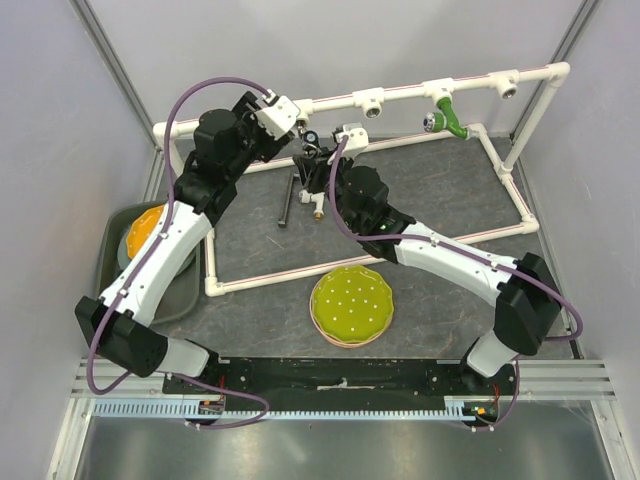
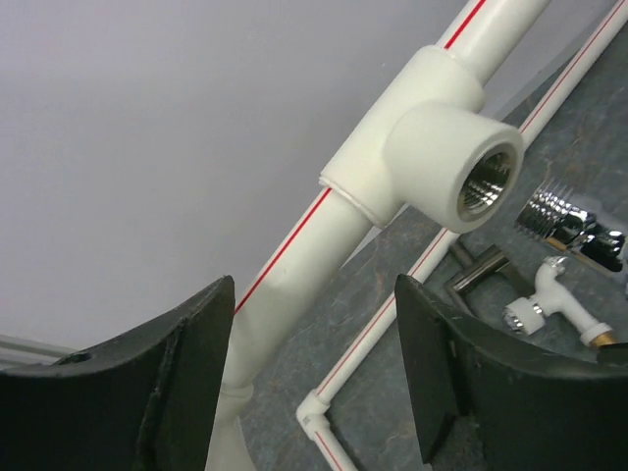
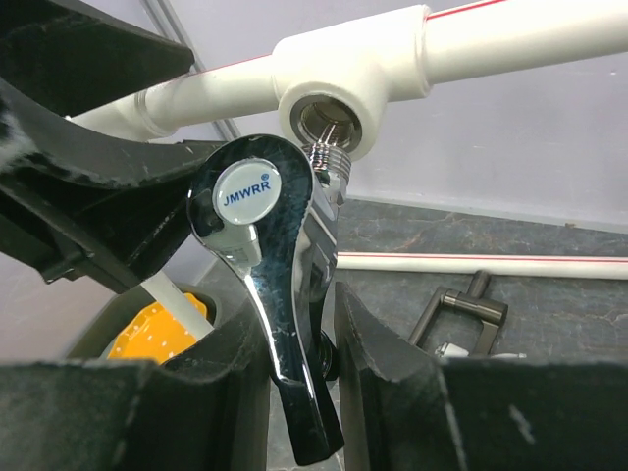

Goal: Install the water faucets

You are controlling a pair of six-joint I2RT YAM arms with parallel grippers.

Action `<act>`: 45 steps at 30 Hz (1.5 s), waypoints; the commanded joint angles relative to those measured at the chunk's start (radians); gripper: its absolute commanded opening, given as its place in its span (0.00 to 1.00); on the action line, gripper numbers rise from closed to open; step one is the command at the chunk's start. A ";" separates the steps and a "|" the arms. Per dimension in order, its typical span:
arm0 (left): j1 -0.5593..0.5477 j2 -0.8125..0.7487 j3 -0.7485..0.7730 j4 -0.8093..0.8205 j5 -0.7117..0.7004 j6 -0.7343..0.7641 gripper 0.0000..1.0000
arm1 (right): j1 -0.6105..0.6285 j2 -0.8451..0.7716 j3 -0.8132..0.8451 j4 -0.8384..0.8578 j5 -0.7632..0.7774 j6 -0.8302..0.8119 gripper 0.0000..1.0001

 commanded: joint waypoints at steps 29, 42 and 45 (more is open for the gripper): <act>0.407 -0.451 -0.558 0.067 -0.297 -0.942 0.85 | -0.003 -0.204 -0.086 -0.030 -0.083 0.014 0.00; 0.496 -0.261 -0.707 0.635 -0.134 -0.795 0.86 | -0.003 -0.211 -0.046 -0.070 -0.083 -0.041 0.00; 0.495 -0.217 -0.692 0.679 -0.131 -0.747 0.86 | -0.003 -0.198 -0.037 -0.064 -0.073 -0.046 0.00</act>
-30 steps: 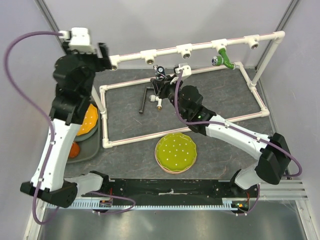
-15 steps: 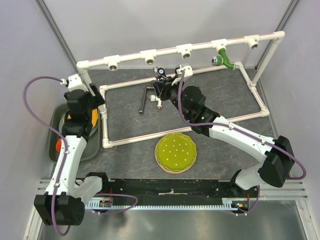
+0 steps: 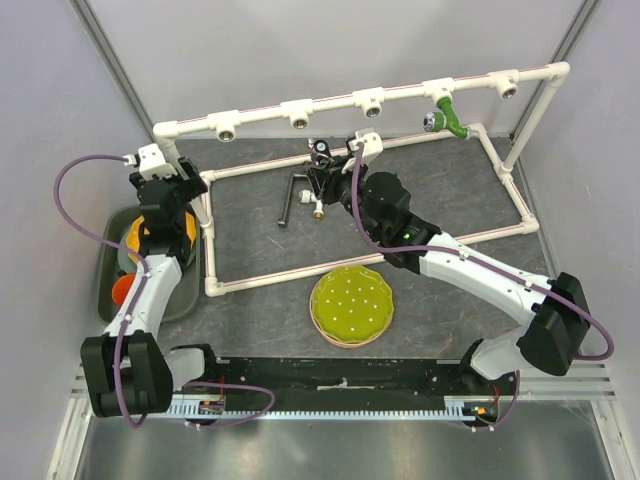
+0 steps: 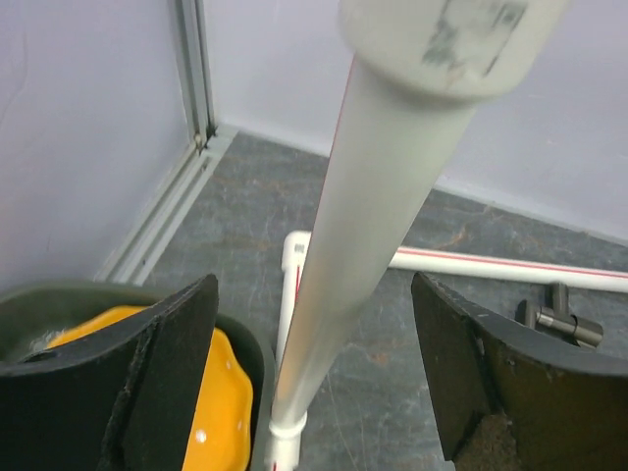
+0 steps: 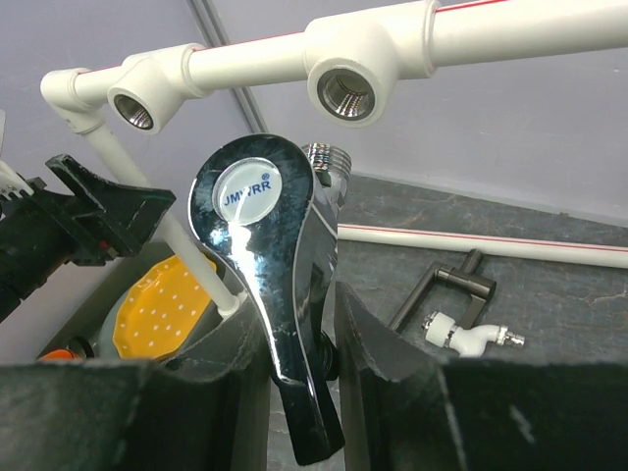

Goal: Install the water faucets

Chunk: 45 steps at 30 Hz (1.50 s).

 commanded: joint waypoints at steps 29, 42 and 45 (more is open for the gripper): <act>-0.292 -0.116 0.023 -0.011 -0.235 0.266 0.02 | -0.003 0.028 0.245 -0.307 0.098 -0.025 0.00; -0.301 -0.123 0.046 -0.201 -0.301 0.001 0.02 | -0.001 -0.122 0.153 -0.422 0.125 -0.063 0.00; -0.301 -0.123 0.040 -0.203 -0.303 -0.020 0.02 | -0.003 -0.137 0.144 -0.426 0.157 -0.074 0.00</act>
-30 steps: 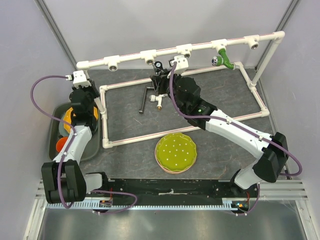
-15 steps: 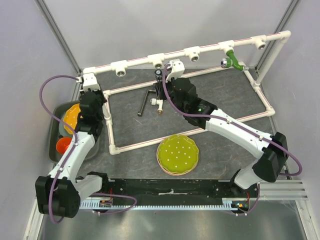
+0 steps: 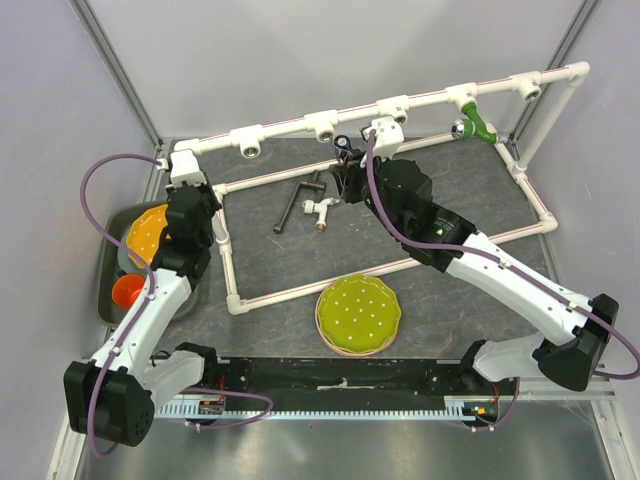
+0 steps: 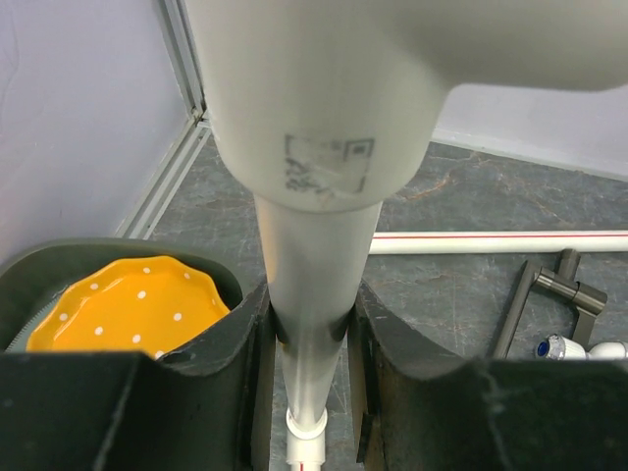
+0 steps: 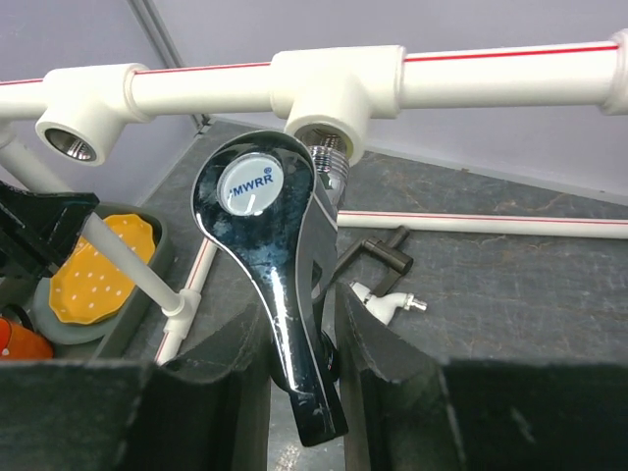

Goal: Install the water faucets

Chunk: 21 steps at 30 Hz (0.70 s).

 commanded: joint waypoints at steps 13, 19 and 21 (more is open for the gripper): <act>-0.006 -0.016 0.039 -0.045 -0.037 -0.101 0.02 | -0.014 0.064 0.065 0.009 0.001 -0.035 0.00; -0.006 -0.027 0.040 -0.051 -0.037 -0.103 0.02 | -0.017 0.065 0.066 0.045 -0.010 -0.035 0.00; -0.004 -0.032 0.042 -0.051 -0.039 -0.098 0.02 | -0.017 0.058 0.059 0.058 -0.014 -0.033 0.00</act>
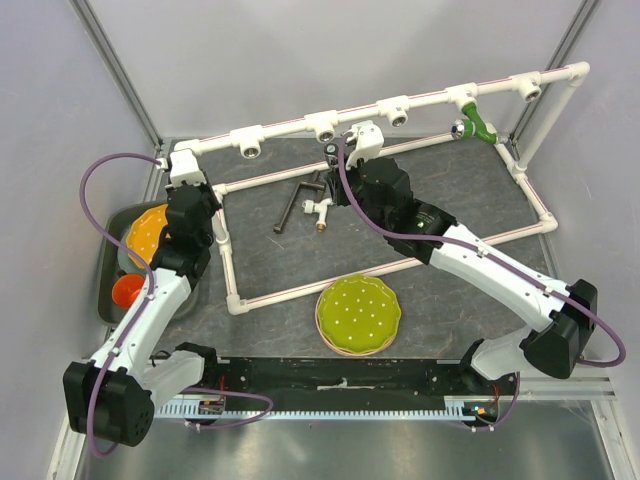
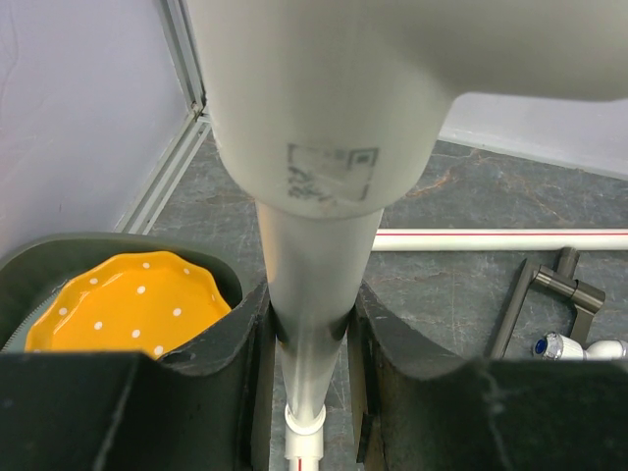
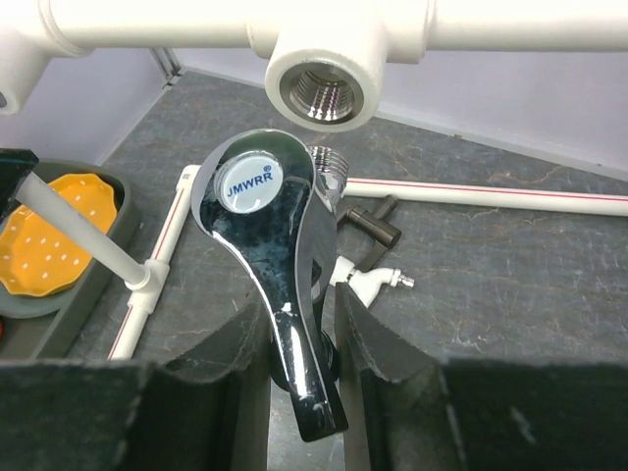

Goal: Install the water faucets

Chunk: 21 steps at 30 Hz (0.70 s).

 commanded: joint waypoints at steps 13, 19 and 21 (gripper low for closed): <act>-0.004 -0.028 0.034 -0.028 -0.031 -0.081 0.02 | -0.016 -0.044 0.008 0.176 -0.003 0.007 0.00; -0.004 -0.028 0.035 -0.031 -0.026 -0.082 0.02 | -0.023 -0.024 0.011 0.190 0.005 0.009 0.00; -0.004 -0.030 0.035 -0.031 -0.026 -0.084 0.02 | -0.025 -0.015 0.013 0.193 -0.005 0.010 0.00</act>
